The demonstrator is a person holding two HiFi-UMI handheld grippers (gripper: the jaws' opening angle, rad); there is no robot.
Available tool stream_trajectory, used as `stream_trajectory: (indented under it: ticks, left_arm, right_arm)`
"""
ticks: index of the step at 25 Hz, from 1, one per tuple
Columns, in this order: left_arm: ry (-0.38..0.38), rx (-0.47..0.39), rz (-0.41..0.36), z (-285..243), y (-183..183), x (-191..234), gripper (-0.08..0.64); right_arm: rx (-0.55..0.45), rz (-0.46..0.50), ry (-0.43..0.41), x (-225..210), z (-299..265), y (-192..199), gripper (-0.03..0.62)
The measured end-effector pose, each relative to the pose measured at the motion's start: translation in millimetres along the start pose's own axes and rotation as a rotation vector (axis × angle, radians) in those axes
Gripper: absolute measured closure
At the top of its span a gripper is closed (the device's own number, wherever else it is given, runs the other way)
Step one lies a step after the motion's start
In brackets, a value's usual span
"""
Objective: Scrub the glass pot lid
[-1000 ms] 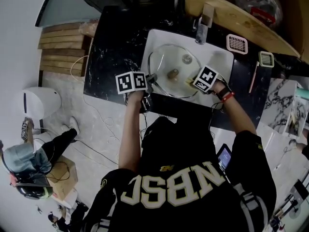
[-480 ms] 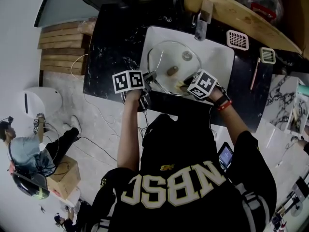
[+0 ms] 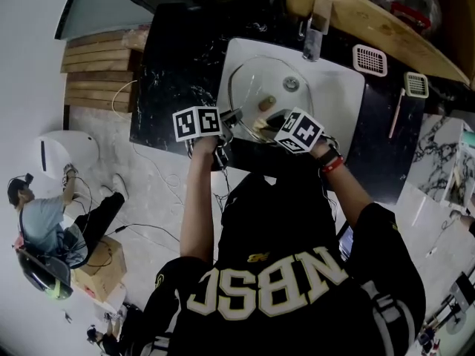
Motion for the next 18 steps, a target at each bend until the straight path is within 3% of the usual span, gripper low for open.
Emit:
stream_trajectory:
  ticks: [4, 9, 18]
  left_arm:
    - [0.018, 0.01, 0.022, 1, -2, 2, 0.465]
    - [0.015, 0.011, 0.028, 1, -1, 3, 0.466]
    - [0.037, -0.032, 0.142, 6, -4, 12, 0.482]
  right_arm:
    - [-0.071, -0.005, -0.002, -3, -6, -10, 0.523]
    - [-0.164, 0.012, 0.055, -8, -15, -30, 0.523]
    - [-0.237, 0.122, 0.096, -20, -27, -53, 0.523]
Point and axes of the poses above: the fingertips, and each gripper's own axes: z backward along the fingers, x to its left, y out of its underside, the point moved 7 cm from there along z, backward along the fingers, and after that the axes turned 4 degrees about -z, right-handed, at the moved point
